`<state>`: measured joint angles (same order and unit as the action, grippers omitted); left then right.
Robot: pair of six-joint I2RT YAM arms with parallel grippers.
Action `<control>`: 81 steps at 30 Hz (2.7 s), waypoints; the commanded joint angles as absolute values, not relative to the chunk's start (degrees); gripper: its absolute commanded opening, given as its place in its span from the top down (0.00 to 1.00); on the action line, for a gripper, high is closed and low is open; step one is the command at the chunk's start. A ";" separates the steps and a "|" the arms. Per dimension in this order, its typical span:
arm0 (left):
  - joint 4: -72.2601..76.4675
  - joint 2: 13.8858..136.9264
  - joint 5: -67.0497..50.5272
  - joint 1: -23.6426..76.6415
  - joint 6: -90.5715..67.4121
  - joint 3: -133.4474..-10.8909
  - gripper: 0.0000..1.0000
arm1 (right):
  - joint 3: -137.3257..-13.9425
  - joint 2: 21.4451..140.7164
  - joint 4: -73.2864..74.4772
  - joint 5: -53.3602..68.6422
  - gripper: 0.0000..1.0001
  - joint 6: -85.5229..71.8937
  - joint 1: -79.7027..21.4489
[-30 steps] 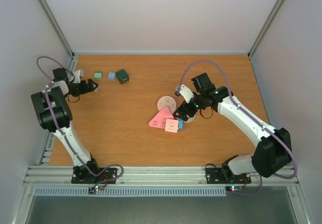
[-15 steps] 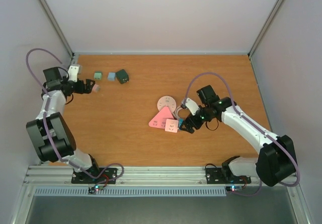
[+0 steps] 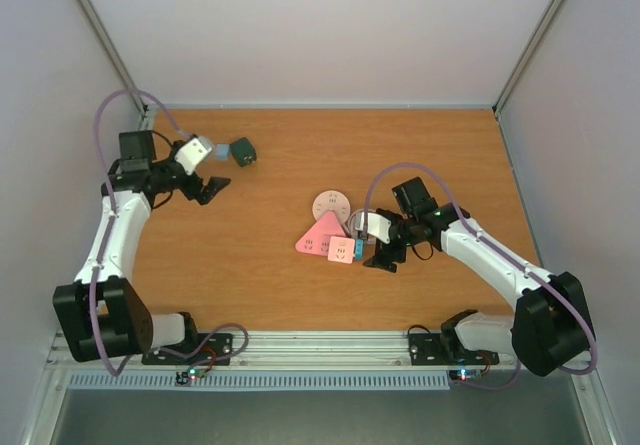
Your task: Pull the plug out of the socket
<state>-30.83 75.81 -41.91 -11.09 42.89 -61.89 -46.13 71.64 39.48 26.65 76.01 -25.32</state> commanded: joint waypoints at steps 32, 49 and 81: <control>-31.32 74.60 -42.36 1.93 48.90 -54.98 0.00 | -49.74 80.17 41.30 28.27 0.34 114.83 -25.08; -30.91 75.43 -44.62 2.58 49.43 -54.35 0.00 | -43.90 74.30 39.95 27.55 0.52 106.39 -25.56; -9.28 85.00 -41.13 35.74 55.84 -48.35 0.08 | -35.33 72.32 19.24 19.32 0.79 83.94 -32.25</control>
